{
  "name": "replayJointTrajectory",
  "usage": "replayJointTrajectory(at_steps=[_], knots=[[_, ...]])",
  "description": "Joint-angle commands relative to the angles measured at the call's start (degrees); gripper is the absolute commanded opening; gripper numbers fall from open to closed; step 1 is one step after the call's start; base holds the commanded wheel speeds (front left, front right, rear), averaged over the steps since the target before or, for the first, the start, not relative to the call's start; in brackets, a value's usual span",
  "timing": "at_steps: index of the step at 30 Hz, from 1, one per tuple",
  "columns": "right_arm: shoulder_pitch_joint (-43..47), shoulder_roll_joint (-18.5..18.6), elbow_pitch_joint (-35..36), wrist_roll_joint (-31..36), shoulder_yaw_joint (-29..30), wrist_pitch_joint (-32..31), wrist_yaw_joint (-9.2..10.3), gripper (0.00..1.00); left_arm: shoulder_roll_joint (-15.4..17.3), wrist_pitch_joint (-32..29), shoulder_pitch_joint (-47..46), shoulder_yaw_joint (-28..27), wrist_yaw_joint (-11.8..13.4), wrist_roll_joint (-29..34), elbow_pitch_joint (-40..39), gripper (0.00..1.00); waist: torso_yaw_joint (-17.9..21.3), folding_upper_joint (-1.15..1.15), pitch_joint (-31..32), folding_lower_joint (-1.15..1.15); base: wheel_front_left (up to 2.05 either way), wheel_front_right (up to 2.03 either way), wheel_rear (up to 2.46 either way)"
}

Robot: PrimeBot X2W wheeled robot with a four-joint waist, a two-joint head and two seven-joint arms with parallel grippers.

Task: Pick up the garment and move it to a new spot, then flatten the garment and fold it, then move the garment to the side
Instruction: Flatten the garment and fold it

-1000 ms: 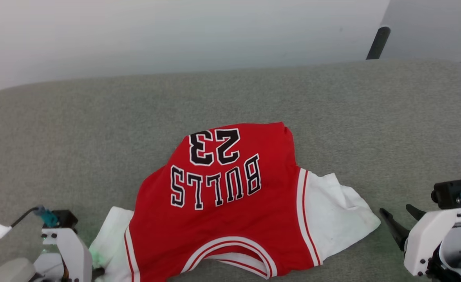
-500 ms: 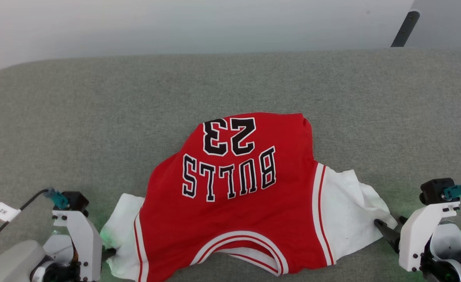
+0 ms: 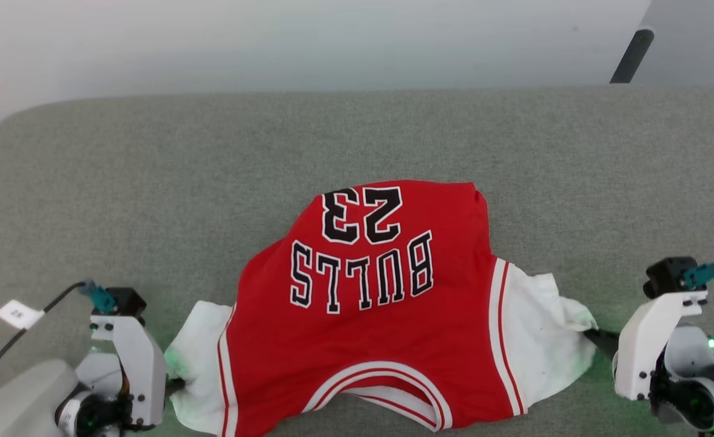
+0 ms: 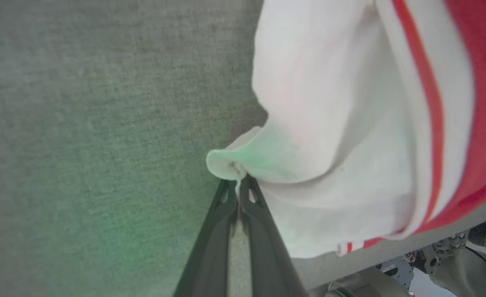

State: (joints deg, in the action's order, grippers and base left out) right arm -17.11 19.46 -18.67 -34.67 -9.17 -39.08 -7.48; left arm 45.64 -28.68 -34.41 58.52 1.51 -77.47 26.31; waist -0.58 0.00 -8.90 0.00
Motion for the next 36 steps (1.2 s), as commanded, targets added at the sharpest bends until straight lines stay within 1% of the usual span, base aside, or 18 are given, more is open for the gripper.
replayJointTrajectory(at_steps=[1,7,11,15,19,25,30,36], knots=[[-0.79,0.44,0.48,-0.64,0.08,-0.33,-0.02,0.0,-0.42,-0.18,-0.9,0.18,0.46,0.82,-0.24,0.0,-0.11,0.0,1.08,0.0,0.0,0.0,0.0],[-3.68,2.33,4.47,-4.6,0.64,-3.22,-0.02,0.0,2.4,-4.25,-5.0,0.81,1.78,2.97,-4.32,0.0,-0.51,0.0,5.32,0.0,0.0,0.0,0.0],[-7.16,3.46,6.63,-5.82,0.82,-3.78,-0.02,0.0,3.07,-6.98,-9.37,0.52,2.52,4.61,-6.94,0.0,-0.83,0.0,8.04,0.0,0.0,0.0,0.0],[-12.04,3.27,7.89,-6.42,1.03,-2.83,-0.02,0.0,2.75,-8.46,-14.89,0.17,2.04,7.18,-8.1,0.0,-1.16,0.0,9.88,0.0,0.0,0.0,0.0],[-17.95,2.69,7.74,-6.18,1.22,-0.69,-0.02,0.0,1.45,-7.48,-21.33,-0.59,0.19,10.71,-7.06,0.0,-1.38,0.0,11.03,0.0,0.0,0.0,0.0],[-28.5,1.49,3.75,-2.81,1.34,6.31,-0.02,0.0,-1.9,-4.77,-30.99,-1.55,-2.71,15.87,-1.33,0.0,-1.3,0.0,11.58,0.0,0.0,0.0,0.0],[-37.53,0.75,-1.56,-1.14,-1.63,11.54,-0.02,0.0,-5.0,0.29,-38.45,-2.34,-4.41,20.24,5.01,0.0,-0.79,0.0,11.38,0.0,0.0,0.0,0.0],[-47.17,0.54,-9.16,-0.28,-5.67,18.95,-0.02,0.0,-8.89,6.13,-45.02,-3.38,-5.15,23.24,13.09,0.0,-0.62,0.0,11.07,0.0,0.0,0.0,0.0]])
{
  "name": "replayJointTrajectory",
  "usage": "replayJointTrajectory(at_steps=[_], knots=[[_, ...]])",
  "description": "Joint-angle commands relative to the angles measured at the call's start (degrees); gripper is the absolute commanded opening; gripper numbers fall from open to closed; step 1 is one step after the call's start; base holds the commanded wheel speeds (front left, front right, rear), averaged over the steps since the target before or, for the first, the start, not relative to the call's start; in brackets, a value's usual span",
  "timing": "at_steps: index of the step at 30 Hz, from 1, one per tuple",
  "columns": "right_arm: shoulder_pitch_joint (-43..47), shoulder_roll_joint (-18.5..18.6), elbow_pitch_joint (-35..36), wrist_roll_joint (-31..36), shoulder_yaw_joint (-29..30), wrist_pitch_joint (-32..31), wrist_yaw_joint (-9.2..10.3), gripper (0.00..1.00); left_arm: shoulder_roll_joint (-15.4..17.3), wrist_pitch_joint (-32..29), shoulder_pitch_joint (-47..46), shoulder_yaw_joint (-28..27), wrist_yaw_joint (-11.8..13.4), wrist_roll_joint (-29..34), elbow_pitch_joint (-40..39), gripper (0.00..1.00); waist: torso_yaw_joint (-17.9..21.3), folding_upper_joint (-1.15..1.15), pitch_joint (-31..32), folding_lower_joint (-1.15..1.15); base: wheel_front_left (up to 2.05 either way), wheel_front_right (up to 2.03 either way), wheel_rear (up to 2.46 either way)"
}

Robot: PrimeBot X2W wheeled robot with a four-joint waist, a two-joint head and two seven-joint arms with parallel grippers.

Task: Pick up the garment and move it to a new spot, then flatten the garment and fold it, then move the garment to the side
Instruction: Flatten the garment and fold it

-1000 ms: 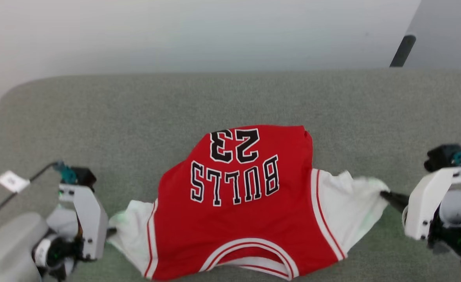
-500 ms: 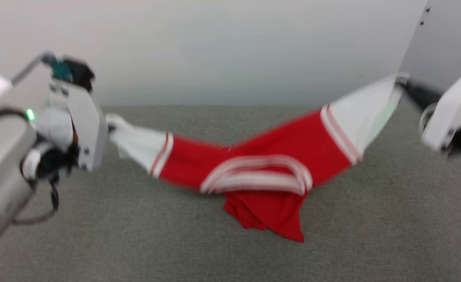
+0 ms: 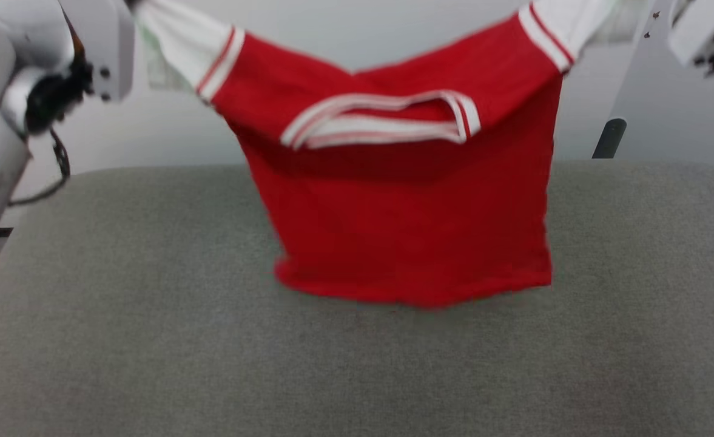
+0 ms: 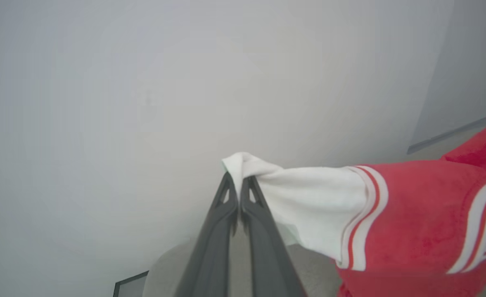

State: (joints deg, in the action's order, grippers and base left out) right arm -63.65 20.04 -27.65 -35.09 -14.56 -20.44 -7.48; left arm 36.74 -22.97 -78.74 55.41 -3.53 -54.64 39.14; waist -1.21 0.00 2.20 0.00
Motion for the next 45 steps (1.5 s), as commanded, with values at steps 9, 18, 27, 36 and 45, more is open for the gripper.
replayJointTrajectory(at_steps=[9,18,27,36,45], knots=[[-11.06,-0.76,-11.47,-0.4,-5.88,8.82,-0.02,0.0,-4.05,10.12,-7.89,-1.25,-0.69,3.7,10.21,0.0,0.41,0.0,-1.34,0.0,0.0,0.0,0.0],[-18.73,-0.33,-19.61,0.06,-9.14,16.41,-0.02,0.0,-7.11,16.54,-14.14,-0.72,-1.92,6.22,15.95,0.0,0.57,0.0,-8.37,0.0,0.0,0.0,0.0],[-31.55,1.03,-26.75,7.24,-8.26,28.59,-0.01,0.0,-8.56,26.95,-26.07,-2.78,0.79,9.05,19.23,0.0,0.74,0.0,-25.35,0.0,0.0,0.0,0.0],[-43.82,0.87,-30.06,16.84,-3.35,35.48,-0.01,0.0,-10.62,34.39,-38.42,-4.74,1.52,10.59,21.89,0.0,-0.09,0.0,-40.34,0.0,0.0,0.0,0.0],[-42.44,-2.24,-22.02,29.21,2.7,35.56,-0.01,0.0,-13.5,38.03,-40.48,-7.71,1.45,10.85,23.23,0.0,-2.05,0.0,-50.06,0.0,0.0,0.0,0.0]])
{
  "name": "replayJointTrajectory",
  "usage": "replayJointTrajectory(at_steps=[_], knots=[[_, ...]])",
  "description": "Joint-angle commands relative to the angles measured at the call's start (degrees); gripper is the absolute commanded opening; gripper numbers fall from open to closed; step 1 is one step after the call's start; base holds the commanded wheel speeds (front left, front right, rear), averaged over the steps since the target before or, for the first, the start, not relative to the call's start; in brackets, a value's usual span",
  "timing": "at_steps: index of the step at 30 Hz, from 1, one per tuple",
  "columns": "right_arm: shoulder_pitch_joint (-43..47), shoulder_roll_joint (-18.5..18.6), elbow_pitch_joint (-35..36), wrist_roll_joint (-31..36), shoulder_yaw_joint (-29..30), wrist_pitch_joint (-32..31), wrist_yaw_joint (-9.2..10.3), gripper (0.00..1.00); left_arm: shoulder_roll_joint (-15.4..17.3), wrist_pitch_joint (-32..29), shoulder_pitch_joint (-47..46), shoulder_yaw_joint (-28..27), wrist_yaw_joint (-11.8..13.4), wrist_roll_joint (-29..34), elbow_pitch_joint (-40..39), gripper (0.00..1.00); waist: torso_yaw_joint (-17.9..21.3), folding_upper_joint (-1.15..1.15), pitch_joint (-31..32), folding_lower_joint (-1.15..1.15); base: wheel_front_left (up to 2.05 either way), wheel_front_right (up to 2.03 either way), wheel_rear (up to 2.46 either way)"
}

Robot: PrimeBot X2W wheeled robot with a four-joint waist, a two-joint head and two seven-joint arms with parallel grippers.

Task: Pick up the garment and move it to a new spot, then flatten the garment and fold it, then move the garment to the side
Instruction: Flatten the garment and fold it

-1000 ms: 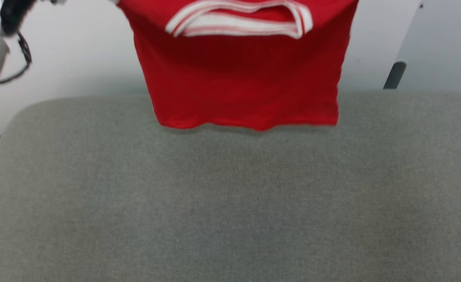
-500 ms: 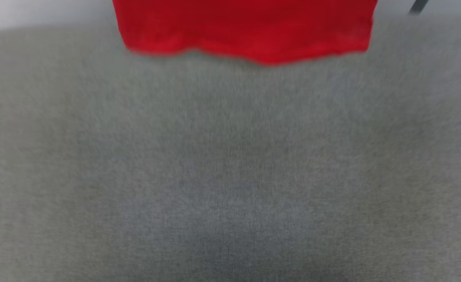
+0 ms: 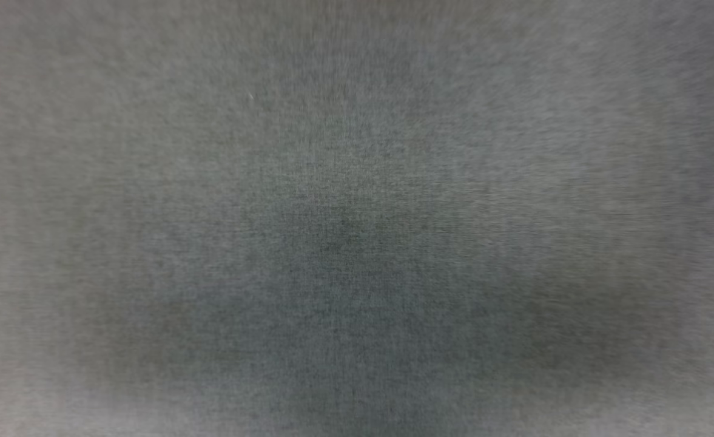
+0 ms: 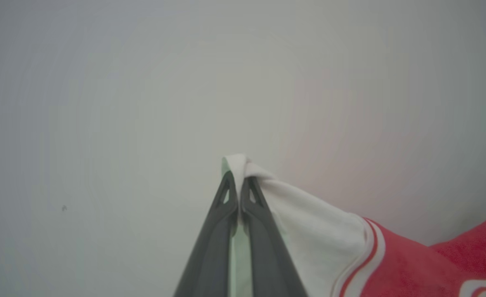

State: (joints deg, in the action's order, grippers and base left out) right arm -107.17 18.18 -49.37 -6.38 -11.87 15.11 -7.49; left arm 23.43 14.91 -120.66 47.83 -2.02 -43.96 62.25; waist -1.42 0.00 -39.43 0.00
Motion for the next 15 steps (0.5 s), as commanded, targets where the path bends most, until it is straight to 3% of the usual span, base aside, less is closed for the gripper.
replayJointTrajectory(at_steps=[1,9,15], knots=[[1.07,-0.38,-0.3,0.51,0.01,0.0,0.0,0.0,-0.18,0.15,1.44,-0.13,-0.06,0.17,0.12,0.0,-1.83,0.0,-8.44,0.0,0.0,0.0,0.0],[5.89,-2.86,-5.56,-2.3,0.23,0.03,0.0,0.0,-0.4,0.25,8.8,-4.01,-0.3,1.18,-1.96,0.0,-3.02,0.0,-7.03,0.0,0.0,0.0,0.0],[9.68,-3.03,-10.42,-8.73,-1.93,-0.19,0.0,0.0,-2.27,0.17,16.22,-4.7,-2.52,-0.42,1.51,0.0,-4.16,0.0,-1.54,0.0,0.0,0.0,0.0]])
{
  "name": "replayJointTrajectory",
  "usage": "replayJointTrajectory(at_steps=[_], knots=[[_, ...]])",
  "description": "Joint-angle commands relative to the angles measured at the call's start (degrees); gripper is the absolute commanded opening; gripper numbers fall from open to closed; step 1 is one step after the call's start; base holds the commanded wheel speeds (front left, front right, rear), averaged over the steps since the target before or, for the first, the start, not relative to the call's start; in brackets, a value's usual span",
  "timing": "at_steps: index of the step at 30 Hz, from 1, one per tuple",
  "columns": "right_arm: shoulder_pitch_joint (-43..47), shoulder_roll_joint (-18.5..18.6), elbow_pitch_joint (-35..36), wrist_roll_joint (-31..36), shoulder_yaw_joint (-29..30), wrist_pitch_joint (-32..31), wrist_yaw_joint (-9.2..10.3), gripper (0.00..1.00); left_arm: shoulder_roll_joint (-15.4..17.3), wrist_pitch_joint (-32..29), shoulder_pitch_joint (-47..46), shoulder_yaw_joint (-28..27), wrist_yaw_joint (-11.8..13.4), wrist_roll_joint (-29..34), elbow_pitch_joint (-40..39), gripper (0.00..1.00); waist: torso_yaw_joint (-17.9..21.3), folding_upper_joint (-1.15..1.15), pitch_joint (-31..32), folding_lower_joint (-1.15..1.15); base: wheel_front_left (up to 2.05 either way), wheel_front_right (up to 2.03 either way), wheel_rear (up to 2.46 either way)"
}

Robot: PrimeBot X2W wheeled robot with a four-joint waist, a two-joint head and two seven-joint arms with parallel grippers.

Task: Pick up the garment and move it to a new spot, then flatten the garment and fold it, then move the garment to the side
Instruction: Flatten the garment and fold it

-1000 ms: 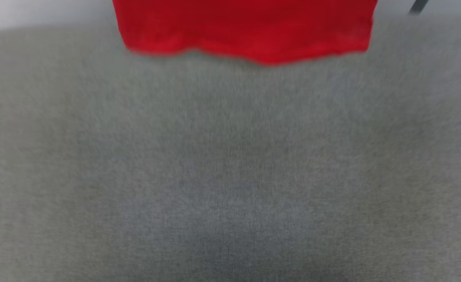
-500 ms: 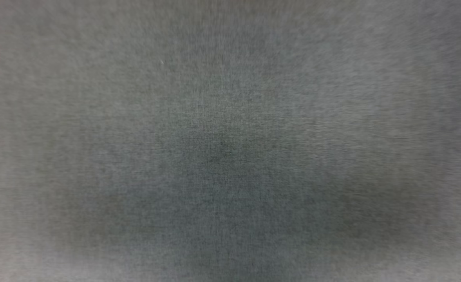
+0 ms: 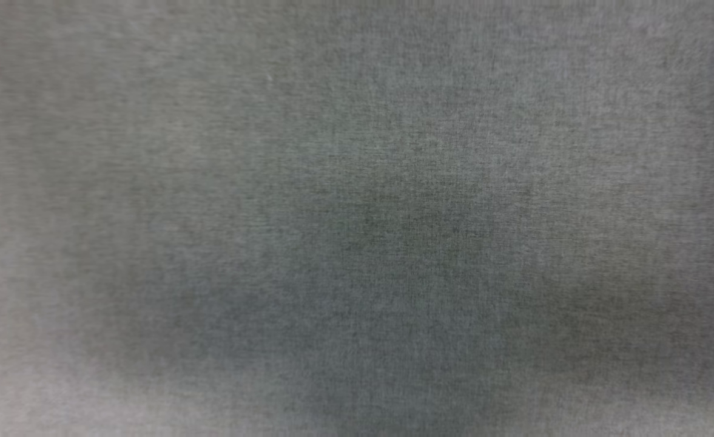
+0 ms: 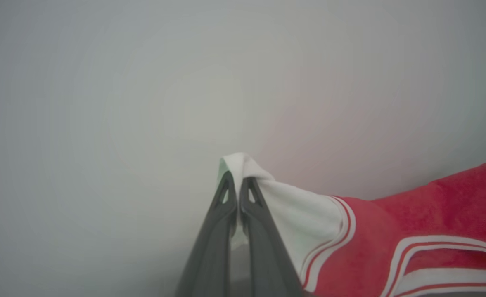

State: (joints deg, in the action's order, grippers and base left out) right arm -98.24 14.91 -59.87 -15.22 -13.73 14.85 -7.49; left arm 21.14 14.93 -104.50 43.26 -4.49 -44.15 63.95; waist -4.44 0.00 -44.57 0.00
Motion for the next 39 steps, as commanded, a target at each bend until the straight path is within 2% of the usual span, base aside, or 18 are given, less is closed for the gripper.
replayJointTrajectory(at_steps=[1,6,13,18,20,26,29,32,34,39], knots=[[1.22,0.21,-0.47,-1.56,-0.61,-0.42,0.0,0.0,0.0,-0.09,1.07,0.13,-0.44,-0.27,0.57,0.0,-1.25,0.0,4.73,0.0,0.0,0.0,0.0],[6.88,1.42,0.06,-10.76,-3.2,-4.48,0.0,0.0,-1.35,-3.2,7.8,0.79,-2.05,-2.42,3.48,0.0,-1.76,0.0,11.79,0.0,0.0,0.0,0.0],[19.49,5.85,6.23,-23.47,-7.85,-16.39,-0.01,0.0,-0.75,-6.95,18.8,1.62,-2.94,-5.39,3.98,0.0,-1.68,0.0,22.08,0.0,0.0,0.0,0.0],[32.9,11.71,17.03,-30.74,-14.51,-25.55,0.0,0.0,-0.05,-7.87,28.76,3.89,-3.0,-5.95,1.19,0.0,-1.8,0.0,28.79,0.0,0.0,0.0,0.0],[38.12,15.03,21.57,-32.73,-16.05,-27.29,0.01,0.0,0.7,-8.47,33.04,4.92,-3.0,-6.34,-0.84,0.0,-1.65,0.0,31.1,0.0,0.0,0.0,0.0],[54.24,21.36,32.05,-38.28,-16.54,-30.81,0.0,0.0,4.56,-11.08,46.25,6.86,-2.75,-7.95,-9.07,0.0,-1.53,0.0,37.07,0.0,0.0,0.0,0.0],[62.14,23.71,36.39,-40.24,-15.25,-32.74,0.01,0.0,7.94,-13.09,53.19,6.81,-0.5,-9.39,-15.87,0.0,-1.52,0.0,39.41,0.0,0.0,0.0,0.0],[69.88,25.61,40.27,-41.95,-13.19,-34.62,0.0,0.0,12.16,-16.05,61.06,6.61,3.67,-11.44,-25.81,0.0,-1.52,0.0,41.52,0.0,0.0,0.0,0.0],[74.74,26.86,42.47,-42.9,-11.44,-36.05,0.01,0.0,15.71,-18.29,66.17,6.25,7.43,-12.88,-33.77,0.0,-1.6,0.0,42.51,0.0,0.0,0.0,0.0],[85.87,29.34,48.43,-44.17,-6.6,-39.87,0.01,0.0,25.87,-21.54,79.85,4.14,19.43,-17.24,-55.93,0.0,-1.74,0.0,43.59,0.0,0.0,0.0,0.0]])
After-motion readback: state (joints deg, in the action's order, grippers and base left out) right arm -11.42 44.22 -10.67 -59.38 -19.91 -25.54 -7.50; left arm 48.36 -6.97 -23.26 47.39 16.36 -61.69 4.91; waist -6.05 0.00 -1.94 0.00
